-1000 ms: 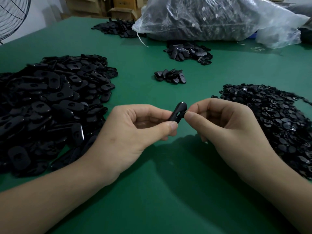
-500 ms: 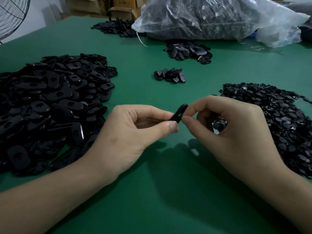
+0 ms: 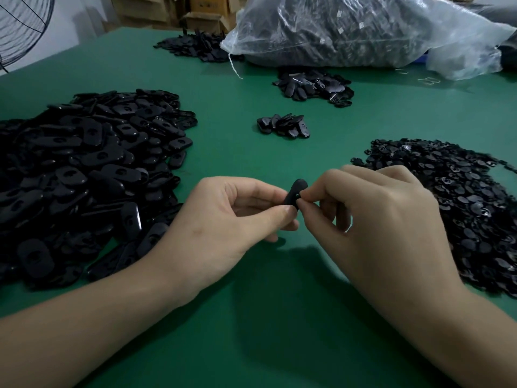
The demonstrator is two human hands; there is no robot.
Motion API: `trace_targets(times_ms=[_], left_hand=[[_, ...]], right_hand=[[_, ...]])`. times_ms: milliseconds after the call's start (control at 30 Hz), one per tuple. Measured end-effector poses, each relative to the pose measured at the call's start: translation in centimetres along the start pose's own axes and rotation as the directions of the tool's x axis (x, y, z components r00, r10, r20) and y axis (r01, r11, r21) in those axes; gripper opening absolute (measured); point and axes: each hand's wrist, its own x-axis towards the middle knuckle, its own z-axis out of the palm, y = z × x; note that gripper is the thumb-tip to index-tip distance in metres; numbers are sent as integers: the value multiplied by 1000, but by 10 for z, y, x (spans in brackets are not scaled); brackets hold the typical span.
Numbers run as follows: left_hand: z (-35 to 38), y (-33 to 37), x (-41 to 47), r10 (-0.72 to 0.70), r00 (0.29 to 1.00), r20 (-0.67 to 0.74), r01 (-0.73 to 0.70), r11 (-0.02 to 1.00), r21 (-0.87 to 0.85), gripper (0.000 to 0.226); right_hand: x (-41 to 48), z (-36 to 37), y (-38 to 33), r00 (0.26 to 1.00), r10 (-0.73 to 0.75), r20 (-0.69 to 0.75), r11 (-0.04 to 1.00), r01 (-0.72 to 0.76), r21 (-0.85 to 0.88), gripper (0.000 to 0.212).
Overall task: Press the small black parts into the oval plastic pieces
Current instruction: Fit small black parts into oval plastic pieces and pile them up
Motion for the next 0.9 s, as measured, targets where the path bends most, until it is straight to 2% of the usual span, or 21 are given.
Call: trace_targets(times_ms=[133,400,500,567,633,667,733,800,900], left_hand=[[-1,1,1,-35,999,-14,34,998,-48,8],[-1,2,5,-50,995,-86,40,992,-119,12],[-1,1,6,-35,994,-107,21,991,-130,10],[-1,0,6,-7,992,-123,-9,992,-124,8],[-1,0,5,38,991,-132,-52,993,-106,6],[-1,0,5,69,989,-132,-80,993,-84,5],[1,-1,4,138,983,-120,-143,989,-32,3],[3,0,2,204,974,-97,-203,979,18,3],[5,1,0,272,960,-58,-268,960,81,5]], right_hand=[[-1,1,-5,998,-65,16,990,66,-123,15],[-5,5,-5,996,-90,27,990,92,-102,22],[-6,5,-4,997,-71,37,997,72,-15,21],[-7,4,-5,998,31,48,985,-39,169,23],[-6,3,-6,975,197,101,869,-221,443,19],[-5,3,-6,946,277,168,748,-322,580,16],[-3,3,-6,861,378,340,437,-489,754,15],[-2,6,-6,797,388,462,219,-567,794,10],[-1,10,-7,771,337,541,48,-587,808,7]])
